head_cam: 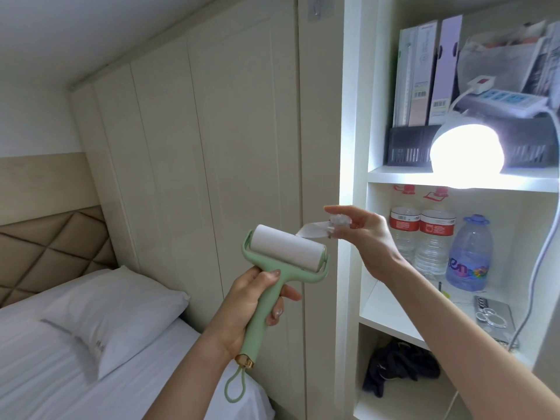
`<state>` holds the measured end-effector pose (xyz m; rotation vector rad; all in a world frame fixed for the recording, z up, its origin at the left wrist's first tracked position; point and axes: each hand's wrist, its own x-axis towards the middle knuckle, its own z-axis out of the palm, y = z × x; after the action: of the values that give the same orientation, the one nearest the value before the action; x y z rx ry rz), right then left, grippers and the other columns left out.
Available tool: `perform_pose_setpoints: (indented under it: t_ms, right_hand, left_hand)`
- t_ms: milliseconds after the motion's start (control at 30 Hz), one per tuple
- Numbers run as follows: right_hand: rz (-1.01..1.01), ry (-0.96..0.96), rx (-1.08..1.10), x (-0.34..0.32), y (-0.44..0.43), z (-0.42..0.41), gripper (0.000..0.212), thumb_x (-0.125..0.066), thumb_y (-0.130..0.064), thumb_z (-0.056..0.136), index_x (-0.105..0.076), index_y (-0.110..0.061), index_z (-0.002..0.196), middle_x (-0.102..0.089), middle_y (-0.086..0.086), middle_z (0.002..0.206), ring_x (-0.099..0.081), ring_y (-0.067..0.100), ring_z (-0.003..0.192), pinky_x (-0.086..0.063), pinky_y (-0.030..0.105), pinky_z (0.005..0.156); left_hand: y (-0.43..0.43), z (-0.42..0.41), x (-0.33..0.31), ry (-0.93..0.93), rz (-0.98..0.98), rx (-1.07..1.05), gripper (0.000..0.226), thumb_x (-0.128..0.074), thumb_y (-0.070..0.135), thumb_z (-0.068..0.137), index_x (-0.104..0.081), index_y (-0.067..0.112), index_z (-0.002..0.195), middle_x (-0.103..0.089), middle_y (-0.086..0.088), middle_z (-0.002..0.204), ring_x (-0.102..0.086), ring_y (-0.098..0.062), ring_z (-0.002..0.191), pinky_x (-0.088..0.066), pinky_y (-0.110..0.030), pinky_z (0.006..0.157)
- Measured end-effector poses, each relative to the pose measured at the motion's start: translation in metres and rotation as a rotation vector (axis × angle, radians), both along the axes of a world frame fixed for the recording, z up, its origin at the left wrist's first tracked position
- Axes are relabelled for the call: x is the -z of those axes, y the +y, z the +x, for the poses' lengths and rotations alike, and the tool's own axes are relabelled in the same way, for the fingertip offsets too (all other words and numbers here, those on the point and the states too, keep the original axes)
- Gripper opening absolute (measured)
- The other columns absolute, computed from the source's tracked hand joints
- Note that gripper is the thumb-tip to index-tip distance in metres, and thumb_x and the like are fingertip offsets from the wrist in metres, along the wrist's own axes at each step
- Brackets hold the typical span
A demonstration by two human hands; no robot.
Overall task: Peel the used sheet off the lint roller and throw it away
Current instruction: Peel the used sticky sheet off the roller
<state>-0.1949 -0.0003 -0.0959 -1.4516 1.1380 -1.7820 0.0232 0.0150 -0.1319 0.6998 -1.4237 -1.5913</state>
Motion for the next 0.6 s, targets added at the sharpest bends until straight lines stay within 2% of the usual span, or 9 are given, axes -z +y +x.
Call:
perform_pose_setpoints:
  t_ms: [100,200,267,333,367,433,500,533,600]
  right_hand:
    - [-0.009,0.033,0.075,0.000,0.002,-0.002,0.028,-0.067,0.012,0.073,-0.071,-0.010,0.089,-0.065,0.013,0.082,-0.057,0.014,0.060,-0.052,0.016,0.054]
    - [0.003,0.068,0.106,0.000,0.000,-0.005,0.016,-0.054,0.011,0.080,-0.064,0.000,0.088,-0.071,0.008,0.088,-0.053,0.006,0.052,-0.044,0.019,0.046]
    - [0.008,0.071,0.123,0.001,-0.003,-0.007,0.022,-0.040,0.014,0.079,-0.056,-0.001,0.082,-0.073,0.009,0.088,-0.060,0.012,0.059,-0.049,0.023,0.050]
    - [0.001,0.080,0.149,0.003,-0.005,-0.009,0.032,-0.032,0.017,0.076,-0.055,-0.005,0.074,-0.070,0.013,0.075,-0.066,0.019,0.067,-0.054,0.031,0.064]
    - [-0.002,0.085,0.153,0.005,-0.006,-0.010,0.035,-0.030,0.018,0.074,-0.056,-0.006,0.071,-0.065,0.013,0.067,-0.065,0.019,0.062,-0.053,0.033,0.065]
    - [0.012,0.050,0.142,0.007,-0.006,-0.014,0.034,-0.031,0.015,0.070,-0.057,-0.007,0.066,-0.052,0.008,0.056,-0.049,0.015,0.047,-0.040,0.027,0.052]
    - [0.052,0.009,0.072,0.006,-0.005,-0.019,0.025,-0.036,0.001,0.066,-0.060,-0.008,0.065,-0.039,0.002,0.053,-0.029,0.012,0.046,-0.023,0.022,0.047]
    - [0.078,0.021,0.025,0.007,-0.005,-0.023,0.026,-0.038,-0.007,0.067,-0.064,-0.007,0.068,-0.036,0.000,0.055,-0.024,0.012,0.050,-0.020,0.023,0.047]
    - [0.140,0.074,-0.043,0.011,-0.005,-0.028,0.035,-0.036,-0.012,0.078,-0.071,-0.006,0.082,-0.038,-0.001,0.061,-0.025,0.012,0.055,-0.024,0.023,0.049]
  left_hand:
    - [-0.001,-0.002,-0.001,0.014,-0.020,0.002,0.016,-0.044,0.014,0.092,-0.055,0.003,0.098,-0.071,-0.017,0.073,-0.047,-0.012,0.039,-0.037,-0.021,0.038]
    - [-0.004,-0.004,-0.001,0.004,-0.060,0.000,0.021,-0.045,0.017,0.093,-0.056,0.003,0.105,-0.074,-0.016,0.081,-0.053,-0.013,0.045,-0.042,-0.022,0.043]
    - [-0.006,-0.006,-0.002,-0.010,-0.092,0.009,0.026,-0.046,0.022,0.092,-0.056,0.005,0.110,-0.075,-0.015,0.091,-0.058,-0.013,0.051,-0.046,-0.022,0.048]
    - [-0.008,-0.009,-0.002,-0.020,-0.103,0.023,0.028,-0.046,0.027,0.093,-0.057,0.010,0.112,-0.075,-0.013,0.098,-0.062,-0.015,0.055,-0.049,-0.023,0.050]
    - [-0.009,-0.011,-0.002,-0.023,-0.100,0.023,0.028,-0.046,0.029,0.093,-0.057,0.013,0.113,-0.075,-0.013,0.100,-0.062,-0.016,0.055,-0.050,-0.024,0.050]
    - [-0.011,-0.015,-0.002,-0.028,-0.087,0.000,0.027,-0.045,0.031,0.093,-0.057,0.016,0.112,-0.074,-0.013,0.099,-0.057,-0.015,0.050,-0.046,-0.024,0.046]
    - [-0.014,-0.020,-0.001,-0.006,-0.065,-0.034,0.024,-0.044,0.027,0.094,-0.057,0.013,0.109,-0.073,-0.015,0.094,-0.050,-0.013,0.045,-0.040,-0.022,0.041]
    - [-0.017,-0.023,-0.001,0.011,-0.050,-0.043,0.022,-0.042,0.022,0.095,-0.057,0.010,0.106,-0.071,-0.015,0.091,-0.047,-0.012,0.045,-0.037,-0.021,0.041]
    - [-0.021,-0.027,0.000,0.030,-0.031,-0.040,0.021,-0.039,0.011,0.093,-0.058,0.008,0.101,-0.064,-0.012,0.090,-0.047,-0.010,0.048,-0.037,-0.021,0.042]
